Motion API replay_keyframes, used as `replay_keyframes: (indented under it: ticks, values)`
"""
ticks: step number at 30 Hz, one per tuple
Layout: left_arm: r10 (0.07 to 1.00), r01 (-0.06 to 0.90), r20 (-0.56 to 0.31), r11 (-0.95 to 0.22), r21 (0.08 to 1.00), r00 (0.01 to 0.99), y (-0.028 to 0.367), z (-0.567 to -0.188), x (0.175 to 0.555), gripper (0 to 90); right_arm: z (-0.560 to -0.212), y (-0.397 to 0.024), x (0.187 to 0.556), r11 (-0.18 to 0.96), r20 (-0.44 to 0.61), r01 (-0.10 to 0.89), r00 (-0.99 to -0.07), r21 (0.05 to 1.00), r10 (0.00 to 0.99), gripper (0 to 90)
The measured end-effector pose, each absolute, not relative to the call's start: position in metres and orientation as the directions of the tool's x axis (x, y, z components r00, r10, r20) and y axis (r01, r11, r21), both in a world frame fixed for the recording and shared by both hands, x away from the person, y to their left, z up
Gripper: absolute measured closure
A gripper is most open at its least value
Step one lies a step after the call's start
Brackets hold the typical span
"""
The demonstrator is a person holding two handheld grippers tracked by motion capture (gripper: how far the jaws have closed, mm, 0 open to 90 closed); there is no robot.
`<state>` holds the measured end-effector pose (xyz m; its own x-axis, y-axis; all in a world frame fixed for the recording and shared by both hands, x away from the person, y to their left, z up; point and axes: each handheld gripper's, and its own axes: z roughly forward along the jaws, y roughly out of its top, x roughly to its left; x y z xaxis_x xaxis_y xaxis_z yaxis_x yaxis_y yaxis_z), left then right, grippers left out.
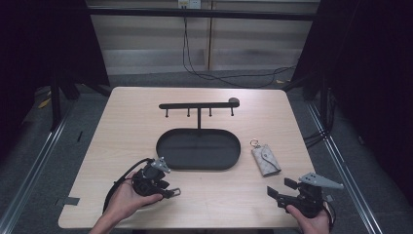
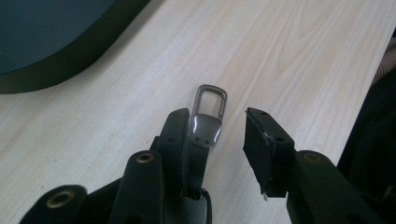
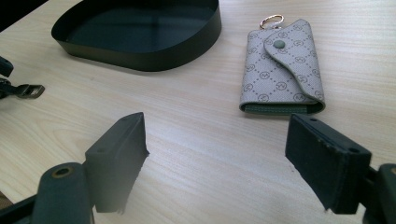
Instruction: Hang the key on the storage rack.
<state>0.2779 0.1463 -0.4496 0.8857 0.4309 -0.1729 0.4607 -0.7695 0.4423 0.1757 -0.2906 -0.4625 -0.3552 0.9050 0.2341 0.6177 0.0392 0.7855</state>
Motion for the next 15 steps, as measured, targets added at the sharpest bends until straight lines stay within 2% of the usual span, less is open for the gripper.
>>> replay_keyframes:
  ticks: [15]
  values:
    - [0.404, 0.428, -0.143, -0.837, 0.342, 0.903, 0.133, -0.458, 0.285, 61.1, -0.463, -0.29, 0.176, 0.041, 0.236, 0.621, -0.357, 0.783, 0.904, 20.6]
